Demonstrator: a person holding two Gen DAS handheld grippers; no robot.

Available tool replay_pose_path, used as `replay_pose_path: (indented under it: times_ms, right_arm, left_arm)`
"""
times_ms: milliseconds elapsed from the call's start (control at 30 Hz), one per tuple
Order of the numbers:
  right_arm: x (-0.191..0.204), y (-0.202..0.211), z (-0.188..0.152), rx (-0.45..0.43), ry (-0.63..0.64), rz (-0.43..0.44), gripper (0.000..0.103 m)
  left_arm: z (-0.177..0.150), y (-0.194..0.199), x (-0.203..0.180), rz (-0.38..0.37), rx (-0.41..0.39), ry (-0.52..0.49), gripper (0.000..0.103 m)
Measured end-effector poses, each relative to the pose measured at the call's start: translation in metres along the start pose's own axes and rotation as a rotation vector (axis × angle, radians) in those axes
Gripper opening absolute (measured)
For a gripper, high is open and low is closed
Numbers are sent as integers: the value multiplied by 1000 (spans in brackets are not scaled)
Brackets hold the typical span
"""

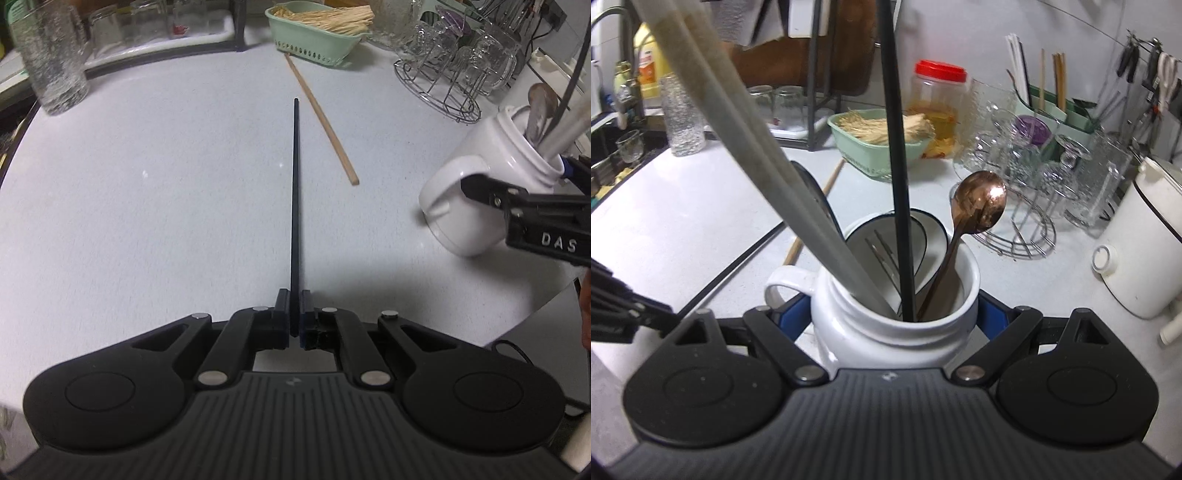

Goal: Organize utensils
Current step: 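Slide the black chopstick with the left tool toward the counter edge, then lift the black chopstick with the left tool toward the jar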

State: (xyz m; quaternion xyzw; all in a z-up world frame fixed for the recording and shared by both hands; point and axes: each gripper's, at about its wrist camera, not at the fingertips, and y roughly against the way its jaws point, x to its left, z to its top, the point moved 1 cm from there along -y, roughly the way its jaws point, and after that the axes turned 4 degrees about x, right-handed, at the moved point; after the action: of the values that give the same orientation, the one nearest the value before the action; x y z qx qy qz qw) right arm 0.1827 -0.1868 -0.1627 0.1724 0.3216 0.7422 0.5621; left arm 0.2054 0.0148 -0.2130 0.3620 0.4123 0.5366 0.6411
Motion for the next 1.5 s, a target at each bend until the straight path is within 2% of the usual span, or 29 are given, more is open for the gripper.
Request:
replay_pose_path:
  times_ms: [267, 467, 600, 900, 967, 1033, 1100, 1300, 1400, 1500]
  right_arm:
    - [-4, 2, 0, 5, 84, 81, 93]
    - [-5, 4, -2, -7, 132, 127, 93]
    - [-6, 4, -3, -16, 142, 139, 93]
    - [-7, 5, -3, -16, 154, 150, 93]
    - [-7, 5, -3, -16, 153, 150, 93]
    - [-7, 5, -3, -16, 154, 150, 93]
    - [-7, 5, -3, -16, 154, 149, 93]
    - [-7, 5, -3, -14, 148, 140, 93]
    - [-6, 5, -3, -11, 148, 138, 93]
    - [-5, 5, -2, -11, 148, 137, 93]
  left_arm:
    - [-42, 25, -20, 37, 28, 98, 5]
    - [-69, 32, -34, 12, 44, 178, 5]
    - [-83, 33, -35, -30, 48, 236, 5]
    - [-89, 27, -21, -73, 49, 340, 6]
    - [-90, 25, -19, -84, 55, 350, 12]
    - [-90, 22, -18, -80, 57, 354, 32]
    - [-90, 19, -19, -77, 55, 344, 34]
    - [-86, 4, -23, -59, 67, 296, 32]
    - [-85, 0, -23, -48, 65, 287, 7]
    - [-82, 10, -24, -41, 31, 264, 6]
